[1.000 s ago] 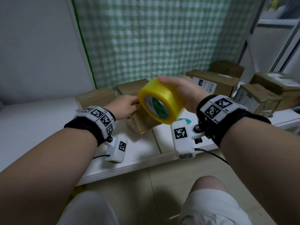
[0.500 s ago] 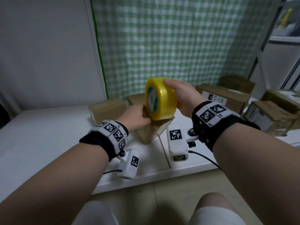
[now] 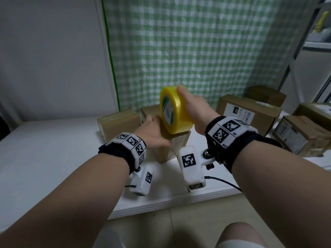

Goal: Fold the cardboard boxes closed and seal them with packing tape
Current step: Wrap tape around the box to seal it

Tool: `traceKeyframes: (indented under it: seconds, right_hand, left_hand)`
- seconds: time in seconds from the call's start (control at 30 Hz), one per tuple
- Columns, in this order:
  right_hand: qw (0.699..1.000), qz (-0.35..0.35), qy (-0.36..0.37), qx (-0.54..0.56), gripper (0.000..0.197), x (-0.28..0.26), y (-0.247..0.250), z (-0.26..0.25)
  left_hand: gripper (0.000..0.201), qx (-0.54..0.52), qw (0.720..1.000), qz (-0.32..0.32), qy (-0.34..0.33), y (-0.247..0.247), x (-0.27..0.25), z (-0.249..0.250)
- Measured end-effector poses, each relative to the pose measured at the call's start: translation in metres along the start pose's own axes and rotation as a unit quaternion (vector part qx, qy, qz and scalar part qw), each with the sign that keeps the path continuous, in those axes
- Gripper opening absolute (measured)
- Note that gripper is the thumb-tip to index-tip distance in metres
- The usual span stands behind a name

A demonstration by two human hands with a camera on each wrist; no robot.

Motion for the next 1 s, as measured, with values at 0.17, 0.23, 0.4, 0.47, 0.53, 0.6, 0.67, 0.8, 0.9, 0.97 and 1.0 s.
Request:
traceKeyframes:
  seconds: [0.17,0.23,0.4,0.47,0.53,0.6,0.67,0.8,0.9,0.97,1.0]
  right_hand:
    - [0.999,0.043,-0.005,-0.013,0.064,0.003,0.013,0.003]
    - [0.999,0.048,-0.008,-0.016,0.063,0.004,0.015,0.002]
    - [0.998,0.045,-0.014,-0.038,0.062,0.003,0.011,-0.001]
    - [0.998,0.043,-0.018,-0.049,0.063,0.002,0.011,-0.002]
    - [0.998,0.044,-0.018,-0.052,0.054,0.001,0.014,-0.004]
    - [0.997,0.043,-0.017,-0.060,0.052,-0.002,0.019,-0.006]
    - [0.996,0.032,-0.017,-0.081,0.058,-0.006,0.023,-0.008]
    - [0.995,0.004,-0.018,-0.102,0.054,-0.017,0.033,-0.007]
    - [0.994,-0.003,-0.029,-0.107,0.052,-0.027,0.041,-0.001]
    - [0.993,0.002,-0.036,-0.115,0.052,-0.033,0.044,0.001]
    - [0.992,0.004,-0.036,-0.120,0.050,-0.035,0.045,0.002]
  left_hand:
    - [0.091,0.019,1.000,-0.010,-0.004,-0.003,-0.002,0.004]
    - [0.099,0.018,1.000,-0.021,0.000,-0.006,-0.001,0.008]
    - [0.104,-0.006,0.999,-0.039,0.035,-0.005,0.000,0.005]
    - [0.103,-0.013,0.998,-0.043,0.045,-0.005,0.001,0.004]
    - [0.104,-0.011,0.998,-0.050,0.044,-0.005,0.002,0.005]
    - [0.106,-0.004,0.997,-0.055,0.051,-0.004,0.003,0.005]
    - [0.111,-0.005,0.997,-0.051,0.060,-0.004,0.004,0.003]
    - [0.110,-0.011,0.996,-0.057,0.069,-0.006,0.007,0.001]
    - [0.099,-0.005,0.996,-0.053,0.076,-0.007,0.008,0.001]
    - [0.099,-0.007,0.995,-0.056,0.077,-0.007,0.008,0.002]
    - [0.101,-0.008,0.995,-0.058,0.078,-0.007,0.008,0.003]
Point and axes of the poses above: each hand's wrist, its own x-axis towards the middle knuckle, its own y-axis out of the back of the hand, z = x × y, the point moved 3 cm from there along x, towards the middle knuckle, and after that the axes turned 14 degrees about y, right-handed, at the moved point
